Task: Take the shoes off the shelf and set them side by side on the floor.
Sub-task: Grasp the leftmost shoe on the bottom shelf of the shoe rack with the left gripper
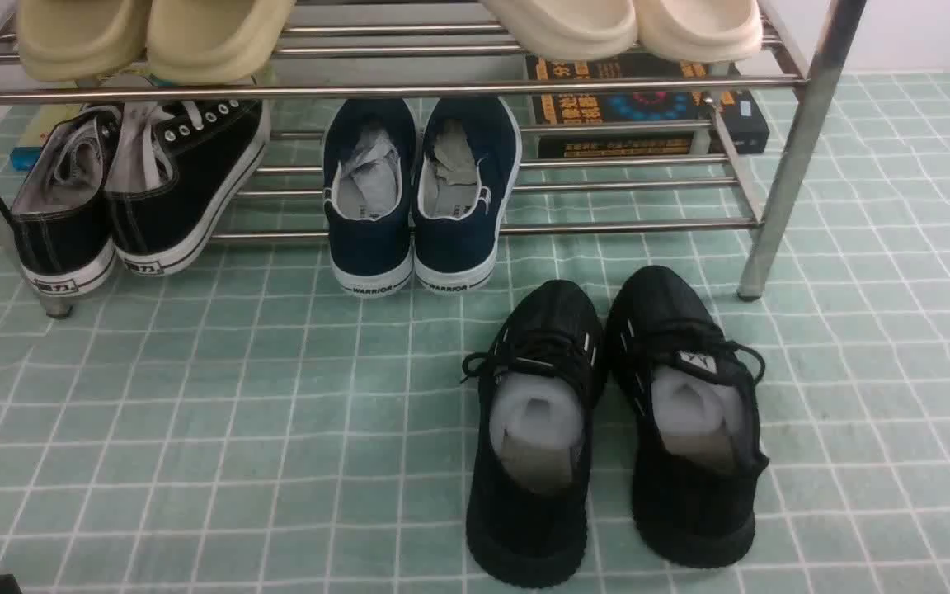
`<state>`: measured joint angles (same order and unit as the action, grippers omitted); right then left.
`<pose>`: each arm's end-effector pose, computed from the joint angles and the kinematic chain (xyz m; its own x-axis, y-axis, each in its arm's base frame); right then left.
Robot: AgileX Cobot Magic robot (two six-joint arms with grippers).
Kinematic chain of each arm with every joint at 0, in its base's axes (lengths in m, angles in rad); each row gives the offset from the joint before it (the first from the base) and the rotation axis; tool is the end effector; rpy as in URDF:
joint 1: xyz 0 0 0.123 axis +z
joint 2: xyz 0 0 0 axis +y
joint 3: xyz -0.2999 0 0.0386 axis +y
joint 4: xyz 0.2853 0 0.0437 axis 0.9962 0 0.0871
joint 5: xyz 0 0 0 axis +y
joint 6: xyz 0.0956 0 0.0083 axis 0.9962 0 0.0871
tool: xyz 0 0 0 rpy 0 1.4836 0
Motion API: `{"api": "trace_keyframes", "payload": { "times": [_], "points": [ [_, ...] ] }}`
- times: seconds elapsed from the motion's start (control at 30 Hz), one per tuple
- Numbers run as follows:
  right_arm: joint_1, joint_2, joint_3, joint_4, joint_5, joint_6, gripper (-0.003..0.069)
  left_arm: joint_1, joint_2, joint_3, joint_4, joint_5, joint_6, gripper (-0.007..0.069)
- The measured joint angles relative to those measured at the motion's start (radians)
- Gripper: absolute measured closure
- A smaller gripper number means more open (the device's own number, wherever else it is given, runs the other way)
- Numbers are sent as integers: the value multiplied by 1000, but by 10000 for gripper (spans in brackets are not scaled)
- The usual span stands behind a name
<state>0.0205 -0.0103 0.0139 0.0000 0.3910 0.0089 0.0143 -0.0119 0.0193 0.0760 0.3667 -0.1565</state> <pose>0.0766 0.0016 0.1721 -0.3027 0.0027 -0.9531 -0.0178 0.9998 0.0085 0.0772 0.0037 0.1725 -0.2775 -0.0894 -0.9565 -0.0644 0.9952 -0.0743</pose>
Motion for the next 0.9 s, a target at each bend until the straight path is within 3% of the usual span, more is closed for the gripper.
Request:
{"api": "trace_keyframes", "payload": {
  "times": [0.8, 0.9],
  "points": [
    [0, 0, 0, 0, 0, 0, 420, 0, 0, 0, 0, 0, -2, 383],
    [0, 0, 0, 0, 0, 0, 420, 0, 0, 0, -68, -8, -78, 383]
  ]
}}
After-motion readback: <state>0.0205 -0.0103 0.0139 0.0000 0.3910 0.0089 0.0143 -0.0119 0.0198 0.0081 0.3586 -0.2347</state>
